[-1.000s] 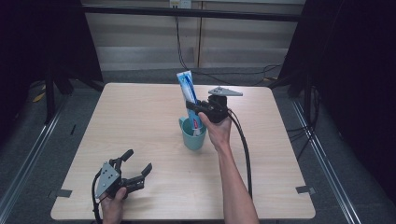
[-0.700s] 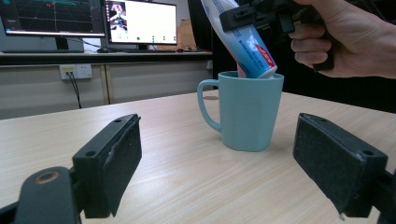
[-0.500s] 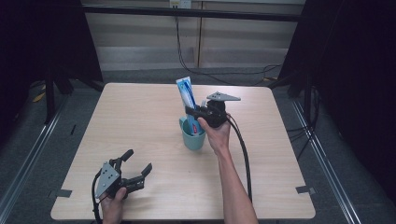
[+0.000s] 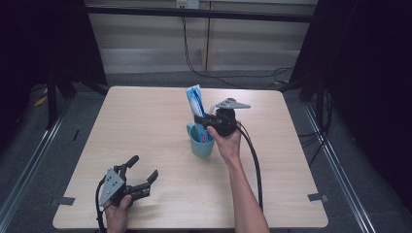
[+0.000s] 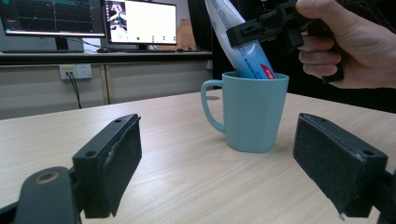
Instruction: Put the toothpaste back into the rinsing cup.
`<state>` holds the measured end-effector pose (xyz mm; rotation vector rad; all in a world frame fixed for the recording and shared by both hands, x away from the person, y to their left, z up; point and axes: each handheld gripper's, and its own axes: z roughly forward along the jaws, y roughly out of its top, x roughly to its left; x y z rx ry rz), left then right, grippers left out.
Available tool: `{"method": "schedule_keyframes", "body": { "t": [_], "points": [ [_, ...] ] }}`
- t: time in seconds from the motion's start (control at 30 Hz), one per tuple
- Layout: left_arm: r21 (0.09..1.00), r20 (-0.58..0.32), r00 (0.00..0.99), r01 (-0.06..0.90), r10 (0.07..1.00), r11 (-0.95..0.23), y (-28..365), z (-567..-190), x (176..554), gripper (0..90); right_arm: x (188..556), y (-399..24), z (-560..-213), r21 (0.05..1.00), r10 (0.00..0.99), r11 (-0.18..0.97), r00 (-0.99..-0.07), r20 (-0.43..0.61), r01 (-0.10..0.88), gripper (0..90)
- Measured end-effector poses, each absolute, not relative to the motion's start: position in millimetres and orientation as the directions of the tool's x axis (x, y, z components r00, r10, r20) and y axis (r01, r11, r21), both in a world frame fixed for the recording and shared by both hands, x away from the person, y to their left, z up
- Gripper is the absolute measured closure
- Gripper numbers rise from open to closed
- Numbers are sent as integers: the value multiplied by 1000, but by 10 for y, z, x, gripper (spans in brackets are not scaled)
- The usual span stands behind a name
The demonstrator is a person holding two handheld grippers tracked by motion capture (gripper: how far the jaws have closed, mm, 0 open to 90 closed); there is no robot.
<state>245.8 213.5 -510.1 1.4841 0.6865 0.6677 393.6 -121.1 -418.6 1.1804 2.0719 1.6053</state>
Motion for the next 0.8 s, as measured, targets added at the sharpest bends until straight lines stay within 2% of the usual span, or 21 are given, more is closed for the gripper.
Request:
{"method": "schedule_keyframes", "body": {
  "t": [0.57,0.8],
  "points": [
    [1000,-2,649,19,760,-14,2136,-5101,2458,155,3857,-1285,-4276,890,732,53,-624,275,454,682],
    [1000,-2,649,20,761,-14,2136,-5101,2458,155,3829,-1320,-4338,881,733,72,-624,272,468,642]
  ]
}}
